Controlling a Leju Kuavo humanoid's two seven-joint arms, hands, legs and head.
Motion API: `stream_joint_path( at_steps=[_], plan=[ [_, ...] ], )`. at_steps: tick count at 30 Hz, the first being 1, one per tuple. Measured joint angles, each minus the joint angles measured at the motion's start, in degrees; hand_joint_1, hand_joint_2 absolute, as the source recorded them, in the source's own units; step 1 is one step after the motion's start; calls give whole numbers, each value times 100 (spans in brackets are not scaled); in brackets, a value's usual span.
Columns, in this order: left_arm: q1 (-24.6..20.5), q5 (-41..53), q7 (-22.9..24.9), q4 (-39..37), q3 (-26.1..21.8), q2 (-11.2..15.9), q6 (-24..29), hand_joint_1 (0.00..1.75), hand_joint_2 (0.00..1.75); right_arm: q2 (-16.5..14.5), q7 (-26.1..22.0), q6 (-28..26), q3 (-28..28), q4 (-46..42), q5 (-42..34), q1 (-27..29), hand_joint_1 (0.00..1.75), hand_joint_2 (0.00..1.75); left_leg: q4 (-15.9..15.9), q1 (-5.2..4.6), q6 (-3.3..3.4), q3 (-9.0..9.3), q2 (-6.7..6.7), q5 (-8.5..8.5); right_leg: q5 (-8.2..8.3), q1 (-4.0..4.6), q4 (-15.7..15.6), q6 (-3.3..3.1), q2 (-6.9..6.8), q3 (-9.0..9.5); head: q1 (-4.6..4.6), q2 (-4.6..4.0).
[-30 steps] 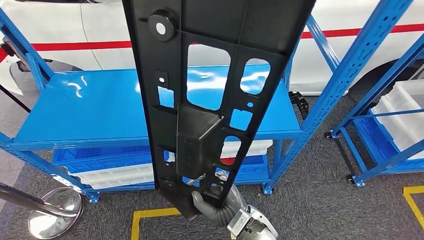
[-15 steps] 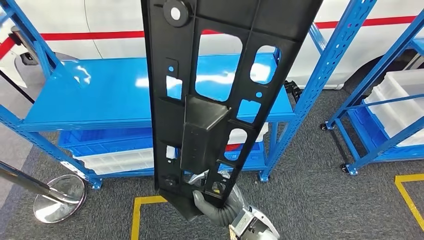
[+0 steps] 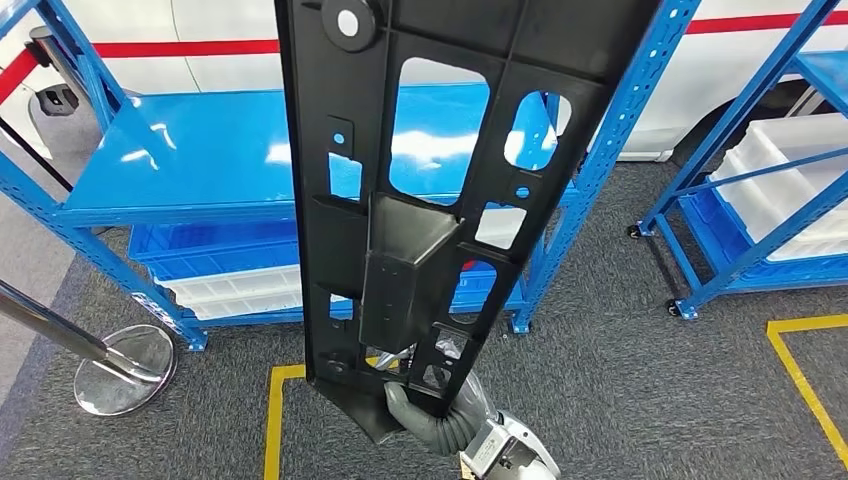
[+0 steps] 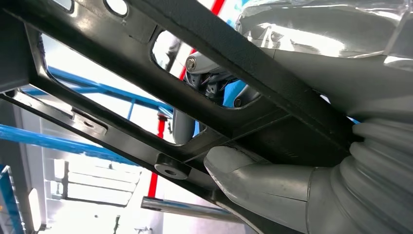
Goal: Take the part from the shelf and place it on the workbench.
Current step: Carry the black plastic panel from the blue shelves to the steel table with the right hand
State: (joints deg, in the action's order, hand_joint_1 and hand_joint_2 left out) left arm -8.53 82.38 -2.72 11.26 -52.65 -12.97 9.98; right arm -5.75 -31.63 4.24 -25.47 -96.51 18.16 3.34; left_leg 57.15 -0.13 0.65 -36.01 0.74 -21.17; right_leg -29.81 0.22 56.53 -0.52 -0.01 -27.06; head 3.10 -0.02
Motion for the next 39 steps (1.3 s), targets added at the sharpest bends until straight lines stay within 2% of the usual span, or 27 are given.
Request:
stream_joint_path(
  at_steps=[2,3,6,7,8,9,11,13,14,16,17,18,19,21,22,23,24,25,27,29,30,32,33,35,37,38,39],
  plan=[
    [3,-1,3,0,0,0,0,0,175,-2,-3,1,16,-12,2,14,175,175,-3,6,-63,-49,-6,10,129,-28,-51,-64,-16,-75,0,0],
    [-1,-2,4,0,0,2,0,0,175,-8,-3,2,23,-12,4,20,175,175,90,9,-93,-97,-14,-129,207,-51,-78,-103,-29,-132,0,0],
    [-28,-4,3,1,0,3,1,0,175,-27,-4,4,37,-14,8,39,175,175,1003,58,-200,-297,-27,-958,424,-74,-95,-156,-60,-365,0,0],
    [-34,-4,3,1,0,3,1,0,175,-28,-4,4,43,-14,8,47,175,175,1347,79,-235,-326,-26,-1116,486,-76,-87,-147,-65,-449,0,0],
    [-36,-4,4,1,0,4,1,0,175,-28,-4,6,48,-14,8,54,175,175,1554,99,-266,-292,-25,-1130,544,-82,-74,-132,-68,-534,1,0],
    [-33,-5,6,1,0,5,1,0,175,-28,-4,12,53,-13,8,60,175,175,1565,122,-294,-169,-25,-1021,598,-92,-53,-111,-69,-623,1,0],
    [-10,-8,11,1,0,8,-1,0,175,-28,-4,32,56,-13,16,64,175,175,991,172,-348,328,-29,-734,687,-122,15,-49,-61,-791,1,0],
    [27,-14,9,1,-1,10,-4,0,175,-32,-4,49,61,-13,27,60,175,175,202,168,-339,838,-61,-742,763,-127,85,29,-49,-912,1,0],
    [45,-17,4,0,-1,10,-6,0,175,-36,-5,55,63,-13,33,58,175,175,-22,153,-303,953,-79,-812,808,-117,100,68,-48,-945,0,0],
    [77,-23,-8,0,-1,9,-8,0,175,-42,-6,64,66,-12,40,57,175,175,-123,126,-176,951,-93,-825,909,-111,84,147,-53,-980,-1,0],
    [87,-25,-11,0,-1,8,-8,0,175,-42,-6,67,67,-12,43,58,175,175,-118,125,-117,903,-81,-779,890,-119,96,183,-52,-1004,-2,0],
    [89,-26,-14,0,-2,8,-9,0,175,-42,-7,68,67,-12,45,58,175,175,-117,125,-51,853,-66,-724,770,-132,178,212,-51,-1046,-2,0],
    [89,-27,-16,0,-2,8,-9,0,175,-42,-8,68,67,-12,46,58,175,175,-123,126,7,792,-49,-662,540,-142,377,232,-47,-1116,-2,0],
    [79,-28,-22,0,-2,8,-8,0,175,-41,-9,68,67,-10,46,57,175,175,-114,96,75,648,-27,-537,-68,-145,1108,249,-36,-1310,-2,0],
    [75,-28,-25,0,-2,8,-8,0,175,-40,-9,68,68,-8,46,58,175,175,-105,74,87,564,-22,-476,-265,-141,1499,250,-32,-1390,-2,0],
    [69,-28,-27,0,-2,8,-10,0,175,-40,-9,68,68,-4,46,59,175,175,-90,51,96,476,-17,-419,-321,-136,1765,240,-28,-1405,-2,0],
    [61,-28,-31,0,-2,8,-13,0,175,-39,-9,68,69,0,46,59,175,175,-72,27,101,390,-15,-367,-250,-124,1841,217,-26,-1331,-2,0],
    [52,-28,-34,0,-2,8,-18,0,175,-39,-9,68,69,3,46,59,175,175,-53,3,104,309,-15,-320,-100,-106,1695,174,-25,-1150,-2,0],
    [33,-28,-40,0,-2,-3,-32,0,175,-40,-9,68,69,2,46,55,175,175,-20,-41,98,185,-20,-233,99,-36,925,25,-22,-549,-2,0],
    [25,-21,-44,0,-2,-18,-51,0,175,-42,-9,68,69,-3,46,51,175,175,-12,-53,59,124,-18,-140,52,23,190,-74,-23,-76,-2,0],
    [23,-16,-46,0,-2,-24,-59,0,175,-42,-10,68,69,-6,46,52,175,175,-22,-46,27,107,-14,-96,12,45,14,-93,-24,8,-2,0],
    [21,-3,-55,0,-1,-22,-60,0,175,-42,-10,73,74,-10,44,64,175,175,-37,-29,-35,79,-14,-43,94,39,-78,-107,-32,-20,-2,0],
    [19,0,-65,0,0,-21,-56,0,175,-43,-9,84,77,-11,36,70,175,175,11,-29,-64,46,-21,-115,148,19,-112,-134,-36,-50,-1,0],
    [10,1,-84,0,0,-18,-51,0,175,-45,-3,127,85,-12,4,81,175,175,411,-15,-125,-77,-37,-546,274,-24,-149,-167,-38,-142,0,0],
    [-10,1,-91,0,0,-15,-52,0,175,-46,10,163,103,-12,-35,97,175,175,1144,18,-189,-239,-39,-1044,385,-32,-132,-172,-7,-284,1,0],
    [-18,4,-90,0,0,-13,-54,0,175,-46,18,170,115,-12,-48,108,175,175,1446,35,-214,-272,-39,-1127,436,-35,-114,-162,15,-362,1,0],
    [-23,13,-89,1,0,-12,-57,0,175,-46,26,174,126,-12,-56,117,175,175,1584,50,-234,-231,-39,-1079,482,-41,-91,-146,46,-440,1,0]
  ],
)
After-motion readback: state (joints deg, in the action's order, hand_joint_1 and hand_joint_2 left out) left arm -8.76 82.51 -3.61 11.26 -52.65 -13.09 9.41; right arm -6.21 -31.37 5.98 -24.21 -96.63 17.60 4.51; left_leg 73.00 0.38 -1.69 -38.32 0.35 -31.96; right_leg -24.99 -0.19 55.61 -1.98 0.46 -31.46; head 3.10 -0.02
